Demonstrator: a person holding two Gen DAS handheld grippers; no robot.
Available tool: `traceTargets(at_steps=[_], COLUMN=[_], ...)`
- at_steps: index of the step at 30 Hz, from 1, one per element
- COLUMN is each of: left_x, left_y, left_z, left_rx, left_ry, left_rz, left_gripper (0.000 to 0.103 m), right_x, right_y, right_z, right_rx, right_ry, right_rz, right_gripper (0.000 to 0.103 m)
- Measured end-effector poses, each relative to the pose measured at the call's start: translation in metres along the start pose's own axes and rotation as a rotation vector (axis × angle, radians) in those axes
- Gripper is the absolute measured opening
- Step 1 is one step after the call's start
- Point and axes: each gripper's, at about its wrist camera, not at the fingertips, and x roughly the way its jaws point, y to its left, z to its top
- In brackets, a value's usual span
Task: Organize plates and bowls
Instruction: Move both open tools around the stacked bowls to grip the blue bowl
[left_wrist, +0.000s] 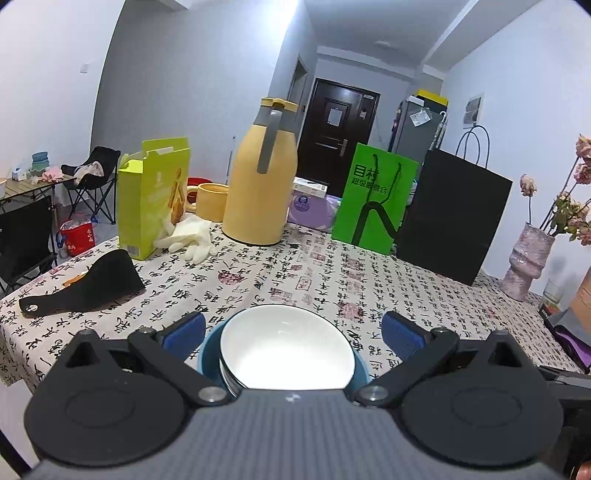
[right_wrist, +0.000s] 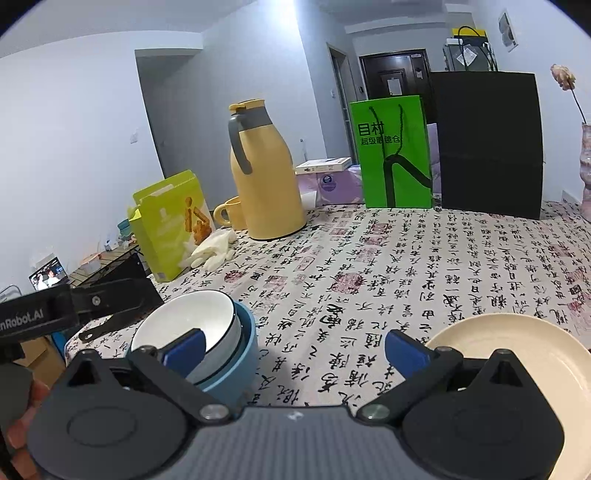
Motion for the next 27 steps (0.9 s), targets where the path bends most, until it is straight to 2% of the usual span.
traceTargets(at_steps=[12, 27], left_x=[-0.003, 0.009], left_y=[-0.003, 0.031], left_z=[-0.004, 0.006], left_rx=[0.006, 0.003], left_ry=[0.01, 0.047], left_rz=[-0.022, -0.034], left_gripper=[0.103, 0.103], right_x=[-0.009, 0.007], right_y=[-0.008, 0.006], right_z=[-0.007, -0.01], right_rx=[0.055, 0.144], right_ry=[0.021, 0.111], right_rz=[-0.001, 0.034], right_gripper=[0.103, 0.103])
